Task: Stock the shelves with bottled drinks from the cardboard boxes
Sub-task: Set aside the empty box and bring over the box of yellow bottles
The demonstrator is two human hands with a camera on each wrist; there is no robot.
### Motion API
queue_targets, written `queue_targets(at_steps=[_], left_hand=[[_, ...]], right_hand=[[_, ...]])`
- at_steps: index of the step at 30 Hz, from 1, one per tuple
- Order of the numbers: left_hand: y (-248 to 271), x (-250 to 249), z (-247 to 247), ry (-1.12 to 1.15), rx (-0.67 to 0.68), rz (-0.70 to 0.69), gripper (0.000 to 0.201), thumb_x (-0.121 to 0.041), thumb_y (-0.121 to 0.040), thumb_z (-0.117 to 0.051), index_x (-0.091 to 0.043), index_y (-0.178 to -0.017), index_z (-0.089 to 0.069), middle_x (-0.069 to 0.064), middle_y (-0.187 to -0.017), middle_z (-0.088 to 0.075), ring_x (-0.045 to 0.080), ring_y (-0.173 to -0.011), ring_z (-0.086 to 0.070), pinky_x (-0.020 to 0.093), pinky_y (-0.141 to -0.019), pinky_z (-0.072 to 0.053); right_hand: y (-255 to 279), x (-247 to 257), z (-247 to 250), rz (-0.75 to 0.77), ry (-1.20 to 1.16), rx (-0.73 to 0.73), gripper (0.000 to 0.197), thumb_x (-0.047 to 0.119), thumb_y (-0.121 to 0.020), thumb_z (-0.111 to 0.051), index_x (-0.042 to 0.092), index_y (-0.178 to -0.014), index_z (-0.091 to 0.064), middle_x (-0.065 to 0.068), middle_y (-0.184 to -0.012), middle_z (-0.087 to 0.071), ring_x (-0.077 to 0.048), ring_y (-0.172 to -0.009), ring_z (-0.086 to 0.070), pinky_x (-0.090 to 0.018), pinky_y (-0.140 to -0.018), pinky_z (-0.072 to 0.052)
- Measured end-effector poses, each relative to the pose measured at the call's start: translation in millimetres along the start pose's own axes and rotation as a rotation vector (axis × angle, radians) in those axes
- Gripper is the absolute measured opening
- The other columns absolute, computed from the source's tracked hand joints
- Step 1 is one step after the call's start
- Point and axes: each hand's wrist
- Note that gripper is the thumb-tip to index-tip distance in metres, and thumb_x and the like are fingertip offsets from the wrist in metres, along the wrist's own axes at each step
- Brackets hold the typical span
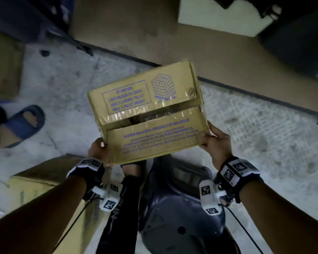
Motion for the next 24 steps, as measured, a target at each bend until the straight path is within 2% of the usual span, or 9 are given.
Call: queue_targets(at_steps=[4, 8, 10, 12, 13, 15, 18, 22, 24], left_hand=[[-11, 58, 32, 0.247, -0.016, 0.195, 0.031, -0.006, -0.096, -0.047, 0.008, -0.123, -0.052, 0.031, -0.119, -0.058, 0.048, -0.109, -0.056, 0.049, -0.091, -0.049], [-24, 98, 50, 0.878, 0.191, 0.415, 0.034, -0.023, -0.102, -0.029, -0.017, -0.129, -0.049, 0.014, -0.143, -0.045, 0.04, -0.129, -0.043, 0.053, -0.096, -0.041], [-28, 115, 60, 1.165, 0.201, 0.461, 0.035, -0.031, -0.102, -0.024, -0.022, -0.124, -0.051, 0.011, -0.135, -0.05, 0.033, -0.126, -0.045, 0.05, -0.098, -0.036], [-24, 127, 72, 1.31, 0.165, 0.423, 0.037, -0.034, -0.101, -0.025, -0.023, -0.128, -0.049, 0.014, -0.118, -0.055, 0.03, -0.119, -0.048, 0.046, -0.098, -0.034], [-20, 133, 78, 1.344, 0.143, 0.393, 0.035, -0.032, -0.101, -0.029, -0.021, -0.127, -0.05, 0.014, -0.111, -0.058, 0.03, -0.116, -0.05, 0.044, -0.095, -0.036], [-9, 150, 86, 1.285, 0.051, 0.363, 0.02, -0.012, -0.101, -0.038, -0.015, -0.114, -0.053, 0.017, -0.105, -0.06, 0.031, -0.1, -0.057, 0.042, -0.083, -0.046], [5, 190, 91, 1.105, -0.118, 0.347, 0.022, 0.003, -0.093, -0.047, -0.015, -0.097, -0.06, 0.015, -0.094, -0.067, 0.028, -0.084, -0.064, 0.034, -0.062, -0.054], [26, 255, 79, 0.988, -0.247, 0.459, 0.02, -0.004, -0.09, -0.052, -0.02, -0.094, -0.064, 0.015, -0.089, -0.071, 0.033, -0.081, -0.067, 0.044, -0.071, -0.058], [37, 288, 65, 0.915, -0.275, 0.529, 0.019, -0.007, -0.088, -0.053, -0.019, -0.098, -0.064, 0.011, -0.088, -0.07, 0.033, -0.078, -0.066, 0.042, -0.071, -0.057]], right_hand=[[8, 38, -88, 0.186, 0.179, 0.174, 0.042, 0.007, -0.093, -0.061, 0.02, -0.132, -0.059, 0.0, -0.115, -0.071, -0.015, -0.101, -0.069, -0.036, -0.086, -0.058], [-4, 66, -175, 0.405, 0.405, 0.197, 0.037, 0.011, -0.091, -0.058, 0.033, -0.118, -0.068, 0.006, -0.11, -0.071, -0.014, -0.097, -0.071, -0.037, -0.083, -0.059], [-10, 73, -209, 0.494, 0.495, 0.112, 0.04, 0.008, -0.087, -0.053, 0.041, -0.098, -0.074, 0.003, -0.103, -0.073, -0.016, -0.096, -0.07, -0.041, -0.087, -0.058], [-5, 77, -236, 0.496, 0.512, 0.035, 0.039, 0.002, -0.087, -0.048, 0.029, -0.101, -0.073, -0.002, -0.105, -0.07, -0.021, -0.101, -0.067, -0.039, -0.092, -0.055], [-1, 76, -247, 0.497, 0.567, 0.013, 0.037, 0.0, -0.088, -0.047, 0.019, -0.109, -0.071, -0.004, -0.108, -0.067, -0.022, -0.104, -0.065, -0.034, -0.092, -0.053], [14, 65, -265, 0.525, 0.754, 0.056, 0.033, -0.001, -0.089, -0.048, 0.009, -0.115, -0.067, -0.007, -0.114, -0.065, -0.025, -0.11, -0.062, -0.025, -0.084, -0.046], [48, 37, -291, 0.598, 1.058, 0.302, 0.027, 0.001, -0.091, -0.052, 0.006, -0.112, -0.068, -0.012, -0.115, -0.067, -0.029, -0.11, -0.061, -0.02, -0.084, -0.041], [99, -12, -333, 0.576, 1.355, 0.674, 0.027, -0.001, -0.09, -0.05, 0.005, -0.11, -0.068, -0.011, -0.109, -0.07, -0.026, -0.103, -0.064, -0.019, -0.079, -0.04], [123, -39, -351, 0.601, 1.455, 0.835, 0.026, 0.003, -0.089, -0.053, 0.008, -0.109, -0.068, -0.009, -0.107, -0.071, -0.025, -0.103, -0.065, -0.021, -0.08, -0.044]])
Point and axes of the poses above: each hand's wrist, its own y-axis away from the middle knuckle, its own z-axis out of the back of the hand, x = y × z
